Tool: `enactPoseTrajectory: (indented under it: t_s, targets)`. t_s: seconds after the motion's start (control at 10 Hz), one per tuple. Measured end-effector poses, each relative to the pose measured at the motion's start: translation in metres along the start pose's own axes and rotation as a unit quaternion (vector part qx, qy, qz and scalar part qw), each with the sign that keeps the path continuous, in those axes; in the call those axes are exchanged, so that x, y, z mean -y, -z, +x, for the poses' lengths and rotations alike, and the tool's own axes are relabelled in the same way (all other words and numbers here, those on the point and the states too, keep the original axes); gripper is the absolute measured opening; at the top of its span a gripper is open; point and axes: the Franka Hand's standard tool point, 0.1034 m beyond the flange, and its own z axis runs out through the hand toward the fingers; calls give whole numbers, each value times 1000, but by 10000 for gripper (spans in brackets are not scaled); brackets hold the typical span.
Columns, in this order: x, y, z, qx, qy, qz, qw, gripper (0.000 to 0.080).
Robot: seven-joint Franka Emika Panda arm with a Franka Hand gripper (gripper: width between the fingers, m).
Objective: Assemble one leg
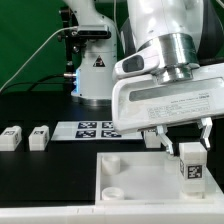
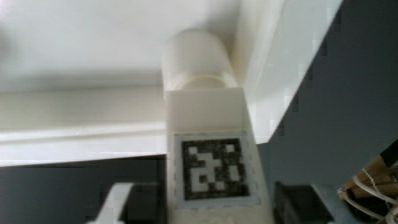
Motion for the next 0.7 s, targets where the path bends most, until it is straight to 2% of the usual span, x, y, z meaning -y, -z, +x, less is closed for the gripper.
enactPoseTrajectory:
  t_s: [0.1, 0.2, 0.3, 0.4, 0.5, 0.7]
  targets:
    - [0, 0, -1, 3, -4, -2, 1000, 291]
    - [-1, -1, -3, 12, -5, -1, 1000, 361]
    - [-1, -1, -3, 13, -5, -1, 1000, 507]
    - [-1, -1, -4, 14, -5, -1, 1000, 507]
    - [-1, -2, -4, 14, -5, -2, 1000, 621]
    - [-1, -2, -5, 14, -5, -2, 1000, 643]
